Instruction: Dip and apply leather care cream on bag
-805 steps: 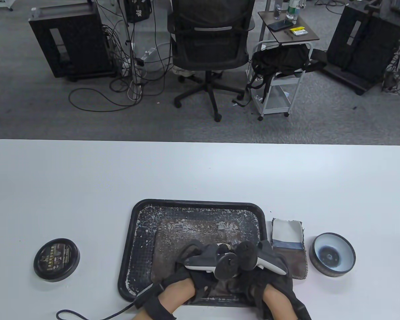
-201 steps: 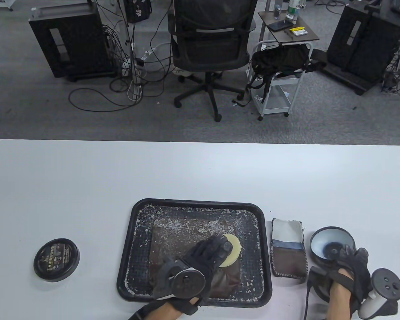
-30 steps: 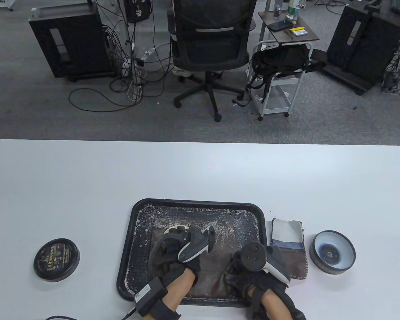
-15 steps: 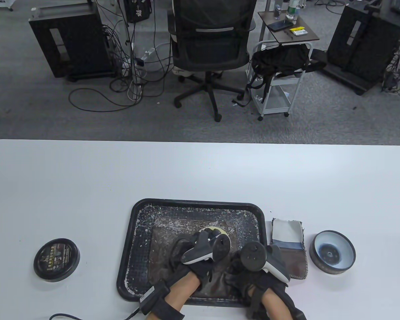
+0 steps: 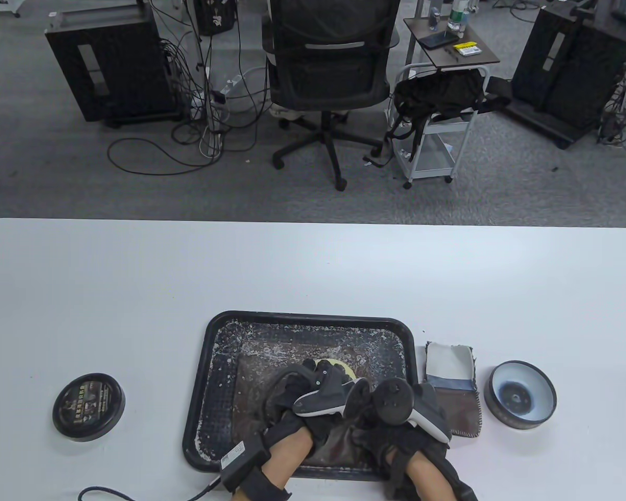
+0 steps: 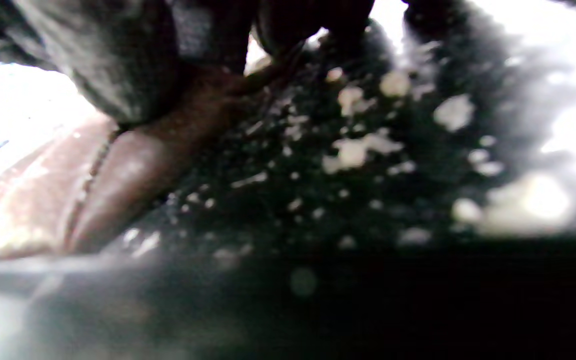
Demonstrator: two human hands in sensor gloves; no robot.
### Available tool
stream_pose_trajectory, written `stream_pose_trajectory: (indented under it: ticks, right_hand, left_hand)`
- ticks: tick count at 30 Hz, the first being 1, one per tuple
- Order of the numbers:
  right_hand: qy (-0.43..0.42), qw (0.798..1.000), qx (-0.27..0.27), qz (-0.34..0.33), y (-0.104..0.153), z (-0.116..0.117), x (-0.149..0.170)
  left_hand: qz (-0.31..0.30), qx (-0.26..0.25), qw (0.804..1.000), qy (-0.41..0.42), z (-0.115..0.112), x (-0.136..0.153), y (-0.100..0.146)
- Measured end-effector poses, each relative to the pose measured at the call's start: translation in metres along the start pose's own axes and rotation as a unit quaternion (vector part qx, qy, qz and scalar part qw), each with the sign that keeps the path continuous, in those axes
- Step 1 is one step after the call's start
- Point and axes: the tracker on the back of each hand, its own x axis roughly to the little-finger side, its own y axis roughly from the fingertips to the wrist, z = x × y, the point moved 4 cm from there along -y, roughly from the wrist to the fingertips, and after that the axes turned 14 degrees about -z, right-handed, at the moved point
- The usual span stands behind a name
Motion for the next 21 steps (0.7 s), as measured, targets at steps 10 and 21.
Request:
stream_pose_trajectory:
  ticks: [10, 21]
  right_hand:
    - [-0.001, 1.0, 0.0, 0.005, 0.0, 0.0, 0.0]
    - [-0.002, 1.0, 0.0, 0.006, 0.0, 0.001, 0.0]
  left_hand:
    - [0.113, 0.083, 0.988, 0.063, -0.009, 0.039, 0.021]
    - [0.22, 0.12, 0.958, 0.135, -0.021, 0.078, 0.046]
